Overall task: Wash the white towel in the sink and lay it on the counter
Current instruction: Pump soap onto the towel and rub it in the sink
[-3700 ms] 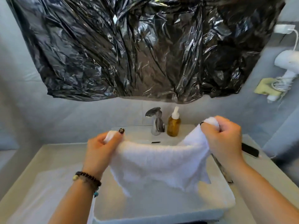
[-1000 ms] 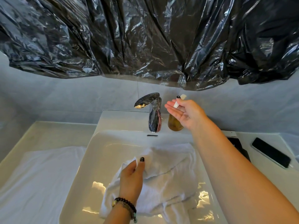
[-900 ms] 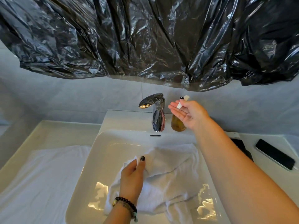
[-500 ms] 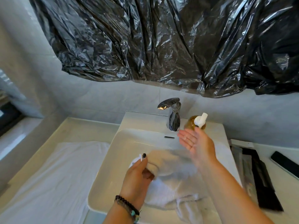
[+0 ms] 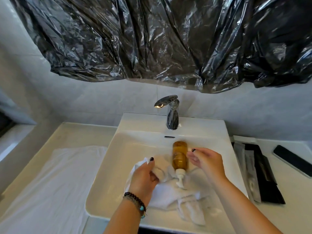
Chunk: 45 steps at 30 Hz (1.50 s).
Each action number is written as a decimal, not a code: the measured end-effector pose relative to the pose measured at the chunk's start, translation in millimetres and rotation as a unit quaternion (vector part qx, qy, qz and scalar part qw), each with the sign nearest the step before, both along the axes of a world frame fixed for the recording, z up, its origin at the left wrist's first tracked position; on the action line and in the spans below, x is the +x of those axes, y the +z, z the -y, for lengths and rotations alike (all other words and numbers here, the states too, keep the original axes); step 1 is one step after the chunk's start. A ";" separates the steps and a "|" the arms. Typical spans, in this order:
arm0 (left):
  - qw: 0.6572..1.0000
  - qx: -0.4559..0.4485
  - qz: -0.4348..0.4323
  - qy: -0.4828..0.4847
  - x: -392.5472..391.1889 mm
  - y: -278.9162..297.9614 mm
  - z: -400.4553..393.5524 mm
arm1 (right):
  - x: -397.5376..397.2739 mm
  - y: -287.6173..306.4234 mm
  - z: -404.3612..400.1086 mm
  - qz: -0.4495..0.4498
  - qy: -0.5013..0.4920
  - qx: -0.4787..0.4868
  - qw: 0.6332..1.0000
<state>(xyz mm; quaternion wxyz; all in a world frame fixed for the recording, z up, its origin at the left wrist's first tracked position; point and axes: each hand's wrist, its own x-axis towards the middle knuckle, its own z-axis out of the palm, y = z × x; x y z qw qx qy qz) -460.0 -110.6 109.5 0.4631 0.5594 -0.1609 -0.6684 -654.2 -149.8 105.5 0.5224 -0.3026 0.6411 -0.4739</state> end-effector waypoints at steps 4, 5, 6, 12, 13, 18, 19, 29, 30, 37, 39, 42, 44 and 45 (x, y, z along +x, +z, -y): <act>0.811 0.012 0.574 -0.107 5.0 -20.4 10.1 | -16.2 -16.2 -7.5 0.139 -0.048 0.065 0.987; 0.746 -0.038 0.660 -0.084 -1.9 -23.9 7.8 | -17.6 -18.0 -9.6 0.174 -0.058 0.074 0.980; 0.699 -0.128 0.701 -0.061 -11.6 -26.3 6.2 | -18.5 -17.8 -11.3 0.207 -0.066 0.083 0.973; 0.639 0.001 0.642 -0.425 -68.6 -48.9 17.0 | -22.8 -15.6 -13.5 0.313 -0.075 0.097 0.942; 0.609 0.014 0.657 -0.444 -71.7 -54.6 21.5 | -24.2 -15.7 -13.4 0.321 -0.074 0.101 0.939; 0.652 -0.001 0.631 -0.421 -74.0 -55.8 31.8 | -36.4 -15.1 -13.7 0.361 -0.093 0.112 0.921; 0.680 -0.004 0.613 -0.403 -72.3 -53.2 33.5 | -39.3 -16.5 -14.3 0.365 -0.094 0.112 0.920; 0.737 -0.057 0.525 -0.421 -93.1 46.1 72.7 | -61.6 -33.5 -27.8 0.362 -0.092 0.136 0.918; 0.742 -0.059 0.517 -0.423 -99.1 60.8 81.8 | -62.2 -34.6 -30.2 0.358 -0.085 0.138 0.920; 0.671 -0.090 0.596 -0.431 -147.8 141.5 163.7 | -59.6 -41.8 -46.0 0.354 -0.068 0.168 0.917; 0.663 -0.090 0.612 -0.422 -158.7 151.3 181.5 | -58.1 -43.7 -46.8 0.358 -0.058 0.182 0.914; 0.672 -0.076 0.615 -0.405 -171.4 146.8 205.8 | -56.0 -45.2 -45.8 0.357 -0.047 0.191 0.913; 0.645 -0.091 0.649 -0.392 -177.0 138.9 219.1 | -54.9 -45.3 -44.3 0.357 -0.042 0.192 0.913; 0.625 -0.106 0.673 -0.381 -179.6 137.1 221.3 | -54.3 -45.1 -43.5 0.358 -0.037 0.193 0.913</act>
